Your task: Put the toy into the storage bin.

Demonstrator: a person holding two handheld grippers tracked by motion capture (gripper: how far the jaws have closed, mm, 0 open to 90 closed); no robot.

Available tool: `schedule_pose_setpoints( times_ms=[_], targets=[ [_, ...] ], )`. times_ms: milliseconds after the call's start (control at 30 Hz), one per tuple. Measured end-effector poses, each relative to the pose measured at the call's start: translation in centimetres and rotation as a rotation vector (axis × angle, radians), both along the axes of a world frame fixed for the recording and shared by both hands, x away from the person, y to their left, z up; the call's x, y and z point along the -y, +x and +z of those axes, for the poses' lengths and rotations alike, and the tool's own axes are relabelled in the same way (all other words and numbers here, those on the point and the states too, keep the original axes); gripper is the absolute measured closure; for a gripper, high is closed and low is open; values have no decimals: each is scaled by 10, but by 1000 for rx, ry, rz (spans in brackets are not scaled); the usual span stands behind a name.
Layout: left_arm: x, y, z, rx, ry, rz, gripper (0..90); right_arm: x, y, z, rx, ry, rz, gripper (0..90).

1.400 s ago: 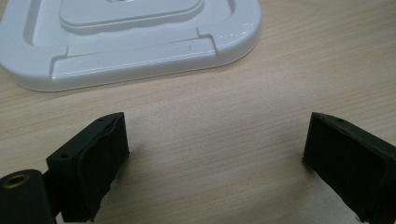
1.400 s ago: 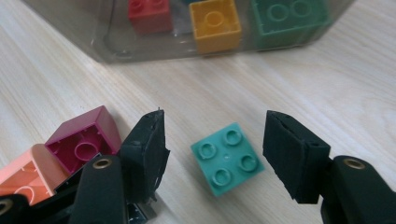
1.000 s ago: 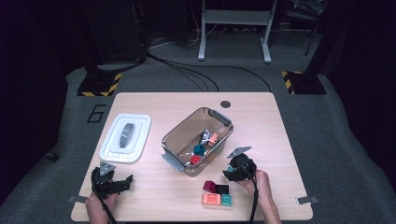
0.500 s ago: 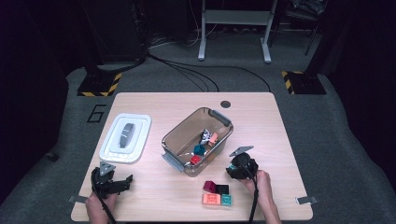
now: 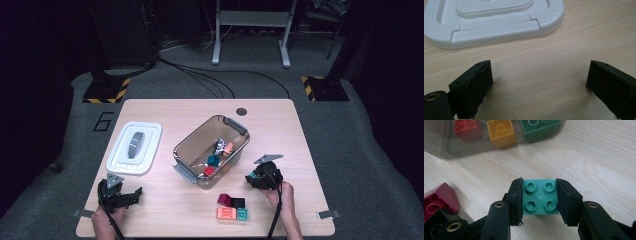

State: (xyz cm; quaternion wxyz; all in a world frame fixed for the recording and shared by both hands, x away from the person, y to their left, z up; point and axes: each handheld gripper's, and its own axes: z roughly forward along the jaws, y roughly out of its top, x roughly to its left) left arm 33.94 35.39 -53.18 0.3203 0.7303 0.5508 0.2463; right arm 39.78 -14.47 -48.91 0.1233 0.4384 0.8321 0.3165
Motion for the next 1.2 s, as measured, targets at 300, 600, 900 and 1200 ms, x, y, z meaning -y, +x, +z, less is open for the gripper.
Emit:
schedule_pose_setpoints(
  times_ms=[300,600,900,1200],
  targets=[
    [0,0,0,0,0,0,64,6,3,8,1,18,-22,586],
    [0,0,0,0,-1,0,65,14,10,25,24,28,-49,586],
    [0,0,0,0,-3,0,64,19,20,41,32,36,-62,585],
    [0,0,0,-2,-6,-1,65,21,31,57,55,27,-69,586]
  ],
)
